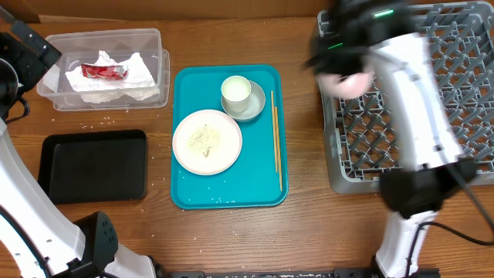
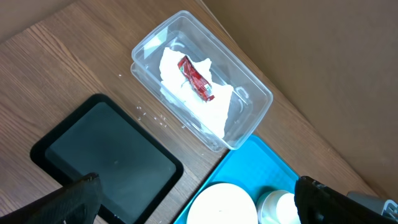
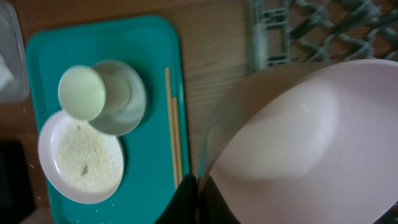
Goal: Sort waste into correct bins and load items into the dishwasher
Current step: 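Carry the pink bowl right and set it in the dish rack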
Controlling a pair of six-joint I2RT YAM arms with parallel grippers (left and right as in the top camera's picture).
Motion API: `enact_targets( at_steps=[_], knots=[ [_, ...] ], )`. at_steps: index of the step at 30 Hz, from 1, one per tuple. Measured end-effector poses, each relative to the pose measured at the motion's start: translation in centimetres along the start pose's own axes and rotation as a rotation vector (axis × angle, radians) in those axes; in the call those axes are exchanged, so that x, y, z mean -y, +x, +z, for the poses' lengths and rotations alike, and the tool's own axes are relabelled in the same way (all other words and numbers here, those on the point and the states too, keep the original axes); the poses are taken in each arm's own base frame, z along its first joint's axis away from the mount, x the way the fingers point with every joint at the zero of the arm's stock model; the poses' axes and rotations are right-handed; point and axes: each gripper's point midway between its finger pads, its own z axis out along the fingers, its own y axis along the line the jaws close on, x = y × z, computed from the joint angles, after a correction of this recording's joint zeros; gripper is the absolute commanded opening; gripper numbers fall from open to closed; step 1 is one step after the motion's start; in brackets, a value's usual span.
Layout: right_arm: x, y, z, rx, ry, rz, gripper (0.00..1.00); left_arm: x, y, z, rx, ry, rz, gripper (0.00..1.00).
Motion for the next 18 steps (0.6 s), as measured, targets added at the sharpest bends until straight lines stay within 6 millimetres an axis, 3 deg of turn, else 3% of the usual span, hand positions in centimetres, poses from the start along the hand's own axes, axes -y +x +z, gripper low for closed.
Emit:
enact_targets(
  at_steps=[3,7,14,18],
  knots=[
    [5.1,-2.9,-1.4,0.040,-0.171,0.087,0.04,0.0,0.0,0.0,0.001,0.000,0.000,1.00],
    [9.6,-5.7,-4.2,0.154,-0.397,0.135,0.04,0.0,0.0,0.0,0.000,0.000,0.000,1.00],
    [14.0,-9.0,-6.5,0.325,-0.692,0.137,0.04,0.0,0.0,0.0,0.000,0.000,0.000,1.00],
    [15.5,-9.9,-5.5,0.339,-0.840,0.161,0.04,0.0,0.0,0.0,0.000,0.000,0.000,1.00]
  ],
)
